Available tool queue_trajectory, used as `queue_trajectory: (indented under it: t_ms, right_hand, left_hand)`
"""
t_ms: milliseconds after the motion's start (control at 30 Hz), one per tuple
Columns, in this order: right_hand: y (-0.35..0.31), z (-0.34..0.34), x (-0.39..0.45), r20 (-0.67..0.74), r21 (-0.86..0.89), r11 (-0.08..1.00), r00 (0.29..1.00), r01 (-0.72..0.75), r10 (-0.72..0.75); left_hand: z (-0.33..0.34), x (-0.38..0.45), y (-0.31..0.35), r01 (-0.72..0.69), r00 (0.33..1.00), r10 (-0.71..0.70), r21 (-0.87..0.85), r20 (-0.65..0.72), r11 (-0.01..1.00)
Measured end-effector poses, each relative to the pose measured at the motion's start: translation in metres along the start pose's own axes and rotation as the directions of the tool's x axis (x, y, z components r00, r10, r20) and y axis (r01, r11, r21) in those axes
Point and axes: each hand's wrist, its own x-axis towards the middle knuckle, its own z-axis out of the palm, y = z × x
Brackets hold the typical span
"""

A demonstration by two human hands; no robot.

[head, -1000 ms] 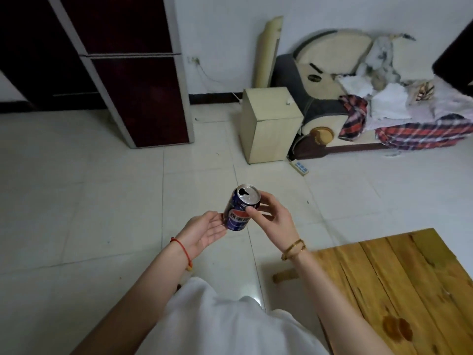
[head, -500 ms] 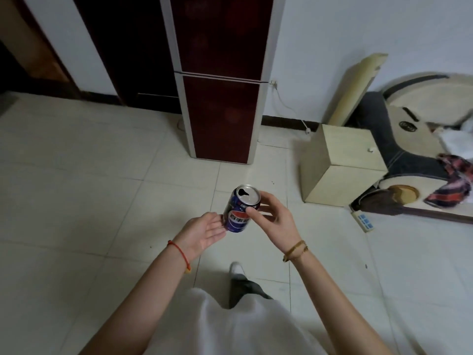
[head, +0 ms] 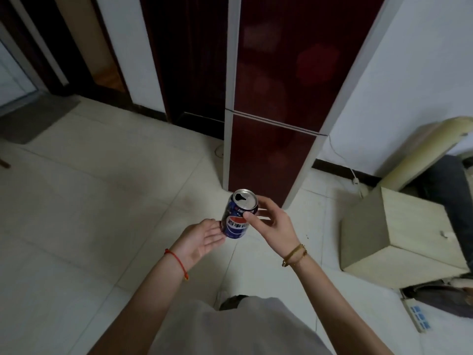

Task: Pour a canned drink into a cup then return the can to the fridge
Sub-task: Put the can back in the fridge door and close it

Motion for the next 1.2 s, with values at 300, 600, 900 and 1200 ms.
queue_trajectory:
  t_ms: [300,600,900,1200]
  right_hand:
    - [-0.018,0.041,0.166,0.127,-0.008,0.999,0.991,0.035,-0.034]
    - [-0.03,0.125,0.297,0.1,-0.012,1.0,0.995,0.008,-0.007]
    - [-0.067,0.234,0.397,-0.016,0.034,0.999,0.999,-0.037,0.038]
    - [-0.086,0.262,0.462,-0.128,-0.006,0.995,0.987,-0.102,0.101]
  left_hand:
    - [-0.031,0.09,0.112,-0.047,0.994,0.035,-0.113,-0.104,0.992]
    - [-0.112,0.179,0.217,-0.03,0.997,0.021,-0.123,-0.069,0.992]
    - [-0.213,0.246,0.338,0.011,0.999,-0.011,0.017,-0.043,1.0]
    - [-0.25,0.299,0.403,-0.105,0.985,0.041,0.389,0.169,0.915]
